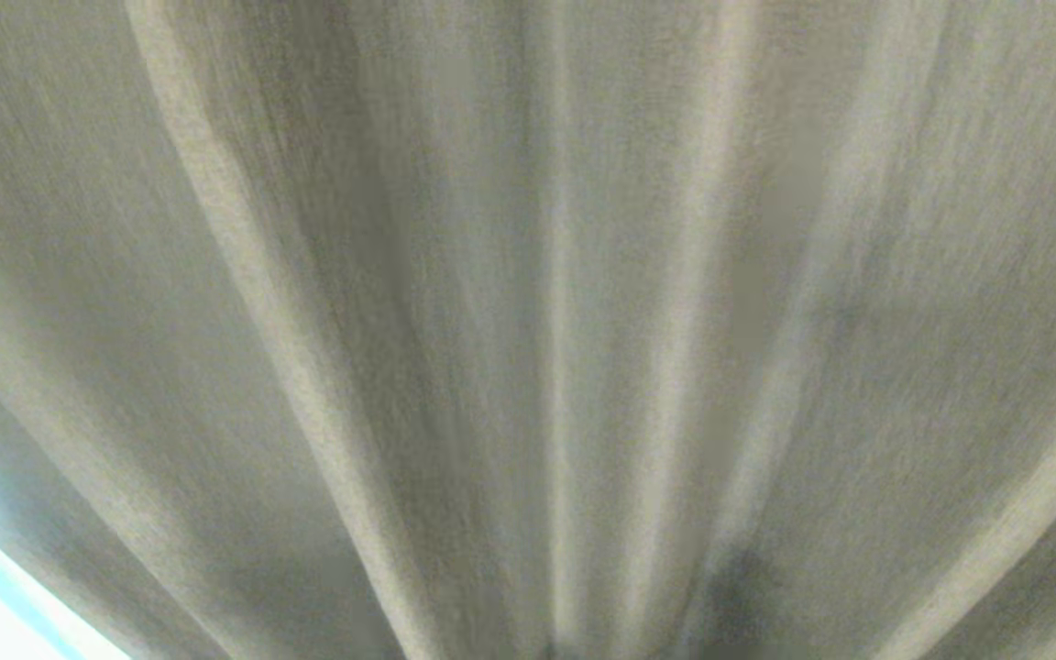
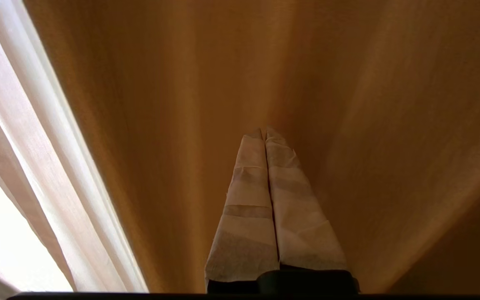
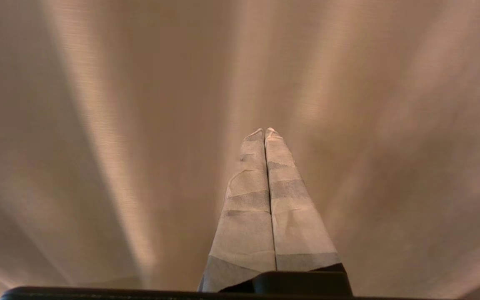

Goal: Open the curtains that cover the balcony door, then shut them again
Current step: Close the outer curtains on both sides

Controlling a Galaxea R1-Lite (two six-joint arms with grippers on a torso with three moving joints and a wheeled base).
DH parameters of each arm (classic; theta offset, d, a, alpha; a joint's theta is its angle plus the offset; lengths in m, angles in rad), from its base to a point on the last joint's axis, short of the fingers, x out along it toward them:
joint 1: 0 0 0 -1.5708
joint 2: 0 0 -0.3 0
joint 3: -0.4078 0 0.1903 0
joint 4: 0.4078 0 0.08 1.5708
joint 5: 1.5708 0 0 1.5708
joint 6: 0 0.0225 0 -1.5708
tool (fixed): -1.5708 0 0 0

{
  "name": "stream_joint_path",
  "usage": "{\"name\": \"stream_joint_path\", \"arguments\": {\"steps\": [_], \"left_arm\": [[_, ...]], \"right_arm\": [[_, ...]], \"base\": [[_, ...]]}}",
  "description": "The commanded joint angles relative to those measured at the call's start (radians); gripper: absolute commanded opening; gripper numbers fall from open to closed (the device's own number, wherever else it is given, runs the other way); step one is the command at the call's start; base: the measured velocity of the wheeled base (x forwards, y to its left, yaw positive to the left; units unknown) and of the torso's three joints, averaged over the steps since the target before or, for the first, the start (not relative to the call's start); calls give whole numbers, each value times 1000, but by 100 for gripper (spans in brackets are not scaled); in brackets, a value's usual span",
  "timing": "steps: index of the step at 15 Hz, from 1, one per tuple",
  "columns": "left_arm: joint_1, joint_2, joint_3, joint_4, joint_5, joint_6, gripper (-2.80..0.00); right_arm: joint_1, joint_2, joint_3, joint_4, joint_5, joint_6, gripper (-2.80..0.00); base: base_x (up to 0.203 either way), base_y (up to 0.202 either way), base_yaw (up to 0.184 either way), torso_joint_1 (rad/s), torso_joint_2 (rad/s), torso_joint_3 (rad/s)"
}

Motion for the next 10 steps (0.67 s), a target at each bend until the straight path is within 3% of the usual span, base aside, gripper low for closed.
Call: {"name": "stream_joint_path", "arguments": {"steps": [1,10], "left_arm": [[0,0,0,-1,0,-1,-280],[0,0,0,-1,1,-1,-280]], "right_arm": [[0,-2,0,0,1,-1,-280],[0,-2,0,0,1,-1,-280]], "base": [[0,0,0,0,0,0],[0,0,0,0,0,0]]}}
